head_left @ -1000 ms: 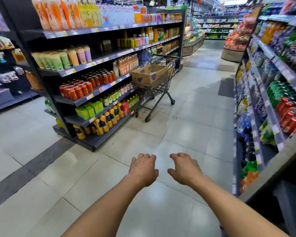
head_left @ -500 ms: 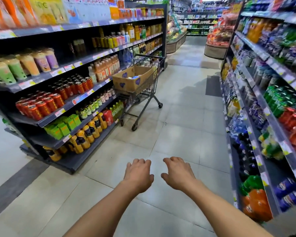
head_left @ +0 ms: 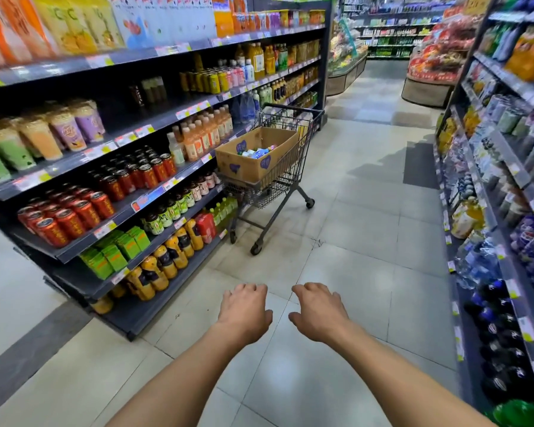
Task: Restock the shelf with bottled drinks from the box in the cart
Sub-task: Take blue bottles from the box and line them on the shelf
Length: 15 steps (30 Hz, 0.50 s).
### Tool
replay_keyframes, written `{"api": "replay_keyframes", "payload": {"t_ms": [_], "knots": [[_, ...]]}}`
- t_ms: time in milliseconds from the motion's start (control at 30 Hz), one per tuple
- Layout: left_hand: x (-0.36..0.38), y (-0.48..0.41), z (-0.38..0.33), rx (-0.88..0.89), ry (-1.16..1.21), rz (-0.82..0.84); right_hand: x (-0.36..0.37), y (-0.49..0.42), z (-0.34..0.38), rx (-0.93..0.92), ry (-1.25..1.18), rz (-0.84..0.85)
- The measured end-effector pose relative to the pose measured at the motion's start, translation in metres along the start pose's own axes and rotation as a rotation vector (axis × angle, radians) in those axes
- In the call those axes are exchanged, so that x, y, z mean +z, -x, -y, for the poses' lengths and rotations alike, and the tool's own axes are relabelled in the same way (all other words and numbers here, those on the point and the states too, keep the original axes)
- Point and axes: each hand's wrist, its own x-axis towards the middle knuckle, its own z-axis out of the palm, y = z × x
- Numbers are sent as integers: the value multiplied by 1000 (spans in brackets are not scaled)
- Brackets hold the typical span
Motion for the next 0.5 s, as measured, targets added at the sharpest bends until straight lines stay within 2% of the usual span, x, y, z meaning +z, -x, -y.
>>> {"api": "replay_keyframes", "payload": {"t_ms": [300,500], "knots": [[-9,-146,37,26,13,-19,-30,-141,-8,25,40,-45],[-40,-255,77,77,2,-47,-65,-245,0,65,41,-66]]}}
